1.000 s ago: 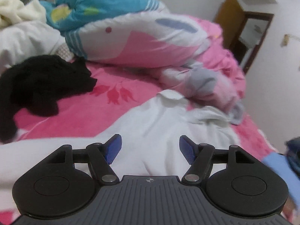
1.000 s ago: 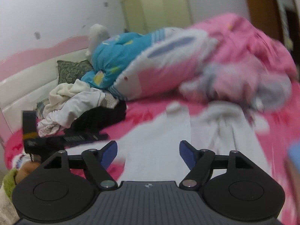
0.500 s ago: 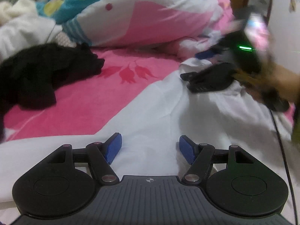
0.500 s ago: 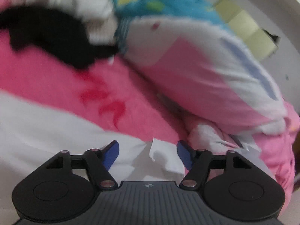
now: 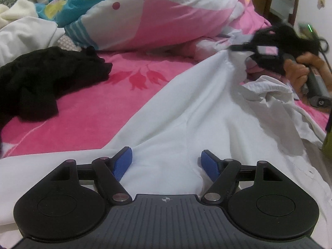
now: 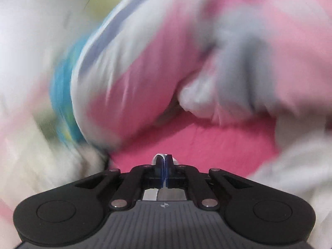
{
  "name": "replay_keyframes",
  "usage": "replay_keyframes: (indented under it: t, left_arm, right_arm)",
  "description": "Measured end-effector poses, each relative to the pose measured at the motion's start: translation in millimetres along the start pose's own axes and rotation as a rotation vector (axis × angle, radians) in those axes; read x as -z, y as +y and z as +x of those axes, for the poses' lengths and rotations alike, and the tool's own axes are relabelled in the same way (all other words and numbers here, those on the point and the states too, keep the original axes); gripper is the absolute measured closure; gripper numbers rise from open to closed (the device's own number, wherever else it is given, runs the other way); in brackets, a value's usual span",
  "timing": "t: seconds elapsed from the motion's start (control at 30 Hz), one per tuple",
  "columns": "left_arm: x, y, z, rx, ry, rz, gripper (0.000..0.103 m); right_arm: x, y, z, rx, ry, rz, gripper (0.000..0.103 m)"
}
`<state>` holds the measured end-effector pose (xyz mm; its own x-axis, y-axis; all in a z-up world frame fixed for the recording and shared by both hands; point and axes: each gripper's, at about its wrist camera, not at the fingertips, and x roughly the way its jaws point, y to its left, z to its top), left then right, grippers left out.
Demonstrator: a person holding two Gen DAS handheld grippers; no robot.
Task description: Fold clothes
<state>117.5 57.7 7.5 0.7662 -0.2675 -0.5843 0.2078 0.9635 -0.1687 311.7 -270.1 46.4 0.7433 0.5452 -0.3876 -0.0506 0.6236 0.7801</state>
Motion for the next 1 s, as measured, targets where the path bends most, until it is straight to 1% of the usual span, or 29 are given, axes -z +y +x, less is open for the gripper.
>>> replay_keyframes:
  t: [0.07, 0.1, 0.17, 0.27, 0.37, 0.43, 0.47, 0.57, 0.67, 0.7, 0.77, 0.8, 0.9, 0.97, 1.0]
  left_arm:
    - [0, 0, 0, 0.002, 0.0, -0.002, 0.029]
    - [0, 0, 0, 0.003, 0.0, -0.003, 0.029]
    - [0, 1, 0, 0.005, 0.001, -0.006, 0.029]
    - [-1, 1, 0, 0.009, 0.002, -0.011, 0.029]
    - [-1, 1, 0, 0.008, 0.003, -0.01, 0.029]
    - [-1, 1, 0, 0.007, 0.003, -0.01, 0.029]
    - [-1, 1, 0, 0.007, 0.003, -0.009, 0.029]
    - [0, 1, 0, 0.007, 0.003, -0.008, 0.029]
    - [0, 1, 0, 0.006, 0.003, -0.007, 0.029]
    - [0, 1, 0, 0.005, 0.003, -0.006, 0.029]
    - [0, 1, 0, 0.005, 0.003, -0.006, 0.029]
    - [0, 1, 0, 0.004, 0.003, -0.005, 0.029]
    - [1, 1, 0, 0.005, 0.003, -0.004, 0.028]
    - [1, 1, 0, 0.005, 0.003, -0.005, 0.028]
    - [1, 1, 0, 0.006, 0.004, -0.005, 0.028]
  right_arm:
    - [3, -35, -14, -0.092, -0.065, 0.233, 0.102]
    - [7, -52, -20, -0.114, -0.096, 0.331, 0.102]
    - [20, -77, -29, -0.081, -0.126, 0.453, 0.102]
    - [39, -100, -41, 0.01, -0.134, 0.542, 0.102]
    - [50, -109, -54, 0.066, -0.106, 0.553, 0.102]
    - [51, -101, -63, 0.131, -0.106, 0.486, 0.101]
    - [49, -93, -66, 0.171, -0.102, 0.422, 0.1]
    - [43, -62, -70, 0.311, -0.083, 0.194, 0.1]
    - [41, -27, -69, 0.446, -0.082, -0.036, 0.1]
    - [41, -17, -69, 0.473, -0.087, -0.108, 0.1]
    - [41, -1, -68, 0.493, -0.096, -0.223, 0.099]
    - [40, 7, -65, 0.491, -0.104, -0.273, 0.099]
    - [37, 27, -53, 0.45, -0.109, -0.4, 0.099]
    - [35, 39, -35, 0.416, -0.068, -0.459, 0.099]
    - [38, 44, -25, 0.396, -0.034, -0.489, 0.099]
